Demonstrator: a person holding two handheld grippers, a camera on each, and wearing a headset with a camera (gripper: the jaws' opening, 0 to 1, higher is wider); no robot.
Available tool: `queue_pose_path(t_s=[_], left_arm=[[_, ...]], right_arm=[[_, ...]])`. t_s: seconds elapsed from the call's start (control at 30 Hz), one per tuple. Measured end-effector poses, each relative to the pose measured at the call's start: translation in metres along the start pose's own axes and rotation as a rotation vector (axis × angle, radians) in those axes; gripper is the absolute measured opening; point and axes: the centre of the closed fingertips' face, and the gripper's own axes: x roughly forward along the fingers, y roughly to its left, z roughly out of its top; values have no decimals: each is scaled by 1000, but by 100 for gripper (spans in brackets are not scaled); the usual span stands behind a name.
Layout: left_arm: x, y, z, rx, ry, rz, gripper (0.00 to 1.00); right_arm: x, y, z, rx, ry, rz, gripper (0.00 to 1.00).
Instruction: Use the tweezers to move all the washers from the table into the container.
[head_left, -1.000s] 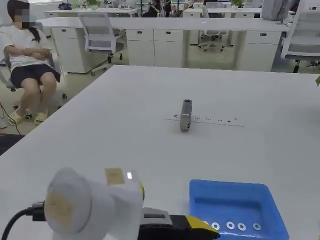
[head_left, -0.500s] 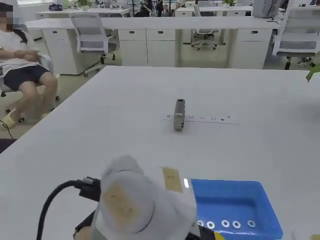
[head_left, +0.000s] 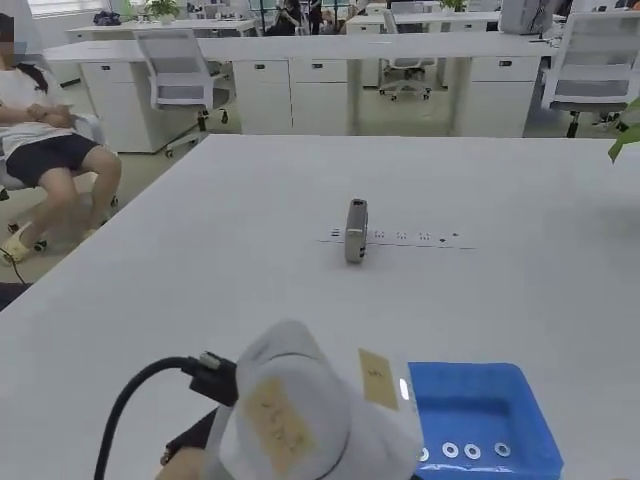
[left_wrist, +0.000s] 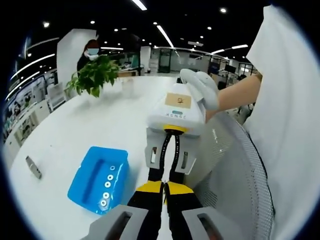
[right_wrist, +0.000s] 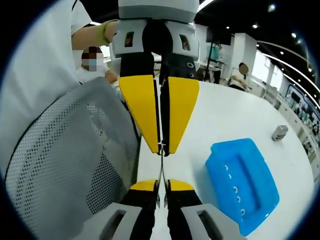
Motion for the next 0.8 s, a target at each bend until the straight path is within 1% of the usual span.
queue_pose_path(t_s=[0.03, 0.07, 0.1, 0.13, 0.2, 0.3, 0.37, 0.43, 0.47, 0.53, 0.57, 0.6, 0.63, 0.67, 0.7, 0.73, 0.77, 0.8], left_arm=[[0, 0, -3, 19, 15, -2, 0], [0, 2, -5, 33, 27, 8, 0], [0, 4, -9, 59, 43, 21, 0], [0, 4, -11, 60, 52, 18, 0], [2, 7, -18, 61, 72, 28, 0], [6, 11, -27, 48, 92, 31, 0], [10, 13, -34, 29, 105, 34, 0], [12, 16, -40, 18, 120, 44, 0], [12, 18, -47, 3, 141, 48, 0], [13, 21, -54, -13, 147, 49, 0], [14, 21, -57, -26, 153, 42, 0], [16, 22, -64, -37, 164, 42, 0], [17, 23, -69, -46, 176, 40, 0], [19, 23, -74, -49, 189, 36, 0], [21, 24, -81, -57, 209, 37, 0], [22, 25, -85, -65, 216, 37, 0], [25, 25, -88, -75, 215, 33, 0], [26, 24, -90, -86, 217, 29, 0]], right_arm=[[0, -1, -2, 5, 5, -7, 3], [0, -3, -3, 7, 11, -14, 4], [0, -6, -5, 8, 20, -30, 4], [0, -8, -7, 9, 26, -40, 4], [1, -10, -11, 14, 41, -51, 4], [3, -14, -18, 27, 61, -61, 5], [6, -17, -23, 39, 72, -81, 6], [9, -19, -27, 48, 68, -94, 7], [11, -20, -28, 68, 60, -99, 7], [12, -23, -28, 101, 31, -122, 9], [11, -23, -30, 113, 33, -126, 11], [9, -28, -32, 123, 33, -162, 16], [5, -31, -32, 127, 21, -198, 22], [1, -31, -32, 134, 8, -212, 28], [-6, -32, -33, 151, -11, -240, 34], [-12, -33, -34, 160, -21, -261, 38], [-22, -34, -34, 176, -39, -292, 41], [-28, -36, -34, 191, -59, -309, 44]])
